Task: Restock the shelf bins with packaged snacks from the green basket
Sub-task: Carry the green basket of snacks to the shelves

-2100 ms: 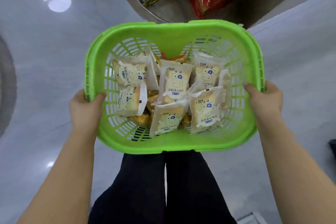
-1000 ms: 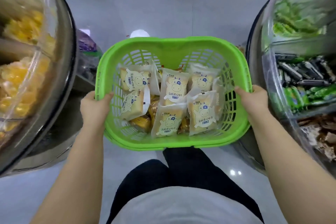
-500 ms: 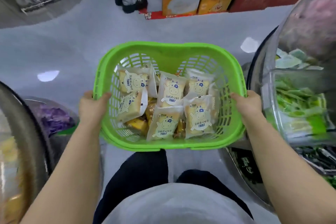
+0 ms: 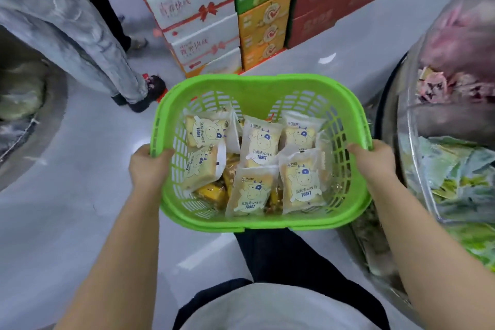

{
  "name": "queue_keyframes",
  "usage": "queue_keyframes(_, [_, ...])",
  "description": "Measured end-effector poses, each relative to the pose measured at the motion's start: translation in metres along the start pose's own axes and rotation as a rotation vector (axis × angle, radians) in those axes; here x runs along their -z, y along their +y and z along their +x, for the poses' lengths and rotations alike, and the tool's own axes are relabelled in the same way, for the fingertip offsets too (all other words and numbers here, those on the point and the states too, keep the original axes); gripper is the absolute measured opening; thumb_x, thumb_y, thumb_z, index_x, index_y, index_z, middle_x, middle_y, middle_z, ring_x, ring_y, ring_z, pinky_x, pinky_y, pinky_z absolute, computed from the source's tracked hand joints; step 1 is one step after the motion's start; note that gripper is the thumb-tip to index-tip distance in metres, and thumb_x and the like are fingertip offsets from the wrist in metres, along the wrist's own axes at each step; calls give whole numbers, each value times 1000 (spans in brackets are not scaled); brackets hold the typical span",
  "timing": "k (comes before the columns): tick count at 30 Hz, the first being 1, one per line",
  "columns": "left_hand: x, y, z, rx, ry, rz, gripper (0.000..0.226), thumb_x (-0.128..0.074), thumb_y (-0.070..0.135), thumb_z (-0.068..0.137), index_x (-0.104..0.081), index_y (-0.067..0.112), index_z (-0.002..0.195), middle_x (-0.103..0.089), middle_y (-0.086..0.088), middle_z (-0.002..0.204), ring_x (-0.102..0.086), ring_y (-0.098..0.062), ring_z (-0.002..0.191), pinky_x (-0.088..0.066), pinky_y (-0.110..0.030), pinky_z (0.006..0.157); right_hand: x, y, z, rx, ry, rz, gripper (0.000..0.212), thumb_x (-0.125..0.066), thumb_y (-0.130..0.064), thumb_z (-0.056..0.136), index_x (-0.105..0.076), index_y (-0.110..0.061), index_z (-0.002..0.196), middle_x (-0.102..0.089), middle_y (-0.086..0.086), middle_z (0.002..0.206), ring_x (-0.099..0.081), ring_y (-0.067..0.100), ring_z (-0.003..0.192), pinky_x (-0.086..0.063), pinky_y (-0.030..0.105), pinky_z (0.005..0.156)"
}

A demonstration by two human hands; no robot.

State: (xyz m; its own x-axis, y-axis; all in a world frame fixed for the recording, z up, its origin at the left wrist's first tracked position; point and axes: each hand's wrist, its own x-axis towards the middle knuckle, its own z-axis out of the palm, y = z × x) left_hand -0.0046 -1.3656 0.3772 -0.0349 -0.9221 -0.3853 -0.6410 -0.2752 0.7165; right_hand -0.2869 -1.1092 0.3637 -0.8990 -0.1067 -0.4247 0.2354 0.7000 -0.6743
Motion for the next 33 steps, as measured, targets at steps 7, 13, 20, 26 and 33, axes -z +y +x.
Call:
queue_keyframes(7, [-73, 146, 130, -90, -76, 62, 25, -61, 37, 59, -58, 18, 76, -63, -10, 74, -63, -33, 76, -51, -39, 69, -27, -106, 109, -89, 98, 13, 20, -63, -27, 81, -63, -9, 88, -64, 15, 84, -62, 34, 83, -48, 37, 73])
queue_keyframes(13, [-168, 256, 253, -205, -231, 139, 31, -64, 35, 65, -62, 11, 85, -65, -17, 79, -64, -34, 76, -53, -45, 73, -58, -167, 199, -225, 223, 63, 20, -63, -27, 80, -62, -9, 87, -63, 14, 80, -62, 34, 80, -47, 37, 71])
queue_keyframes(20, [-283, 404, 360, -386, -449, 276, 13, -66, 19, 80, -63, 9, 88, -64, -16, 80, -59, -30, 73, -45, -37, 69, -80, -229, 282, -402, 425, 147, 23, -67, -27, 78, -62, -6, 86, -67, 23, 85, -64, 39, 82, -52, 44, 75])
queue_keyframes(26, [-392, 508, 388, -554, -566, 351, 19, -66, 17, 81, -65, 6, 97, -65, -14, 86, -58, -27, 76, -41, -32, 66, -59, -263, 356, -492, 561, 237, 22, -66, -26, 79, -65, -6, 88, -68, 22, 84, -65, 37, 81, -50, 41, 73])
queue_keyframes(33, [-552, 602, 367, -605, -626, 384, 21, -62, 15, 85, -63, 2, 102, -64, -20, 90, -59, -29, 79, -41, -33, 68, 4, -265, 492, -561, 636, 284, 23, -66, -31, 80, -63, -10, 90, -66, 16, 84, -64, 35, 85, -48, 37, 74])
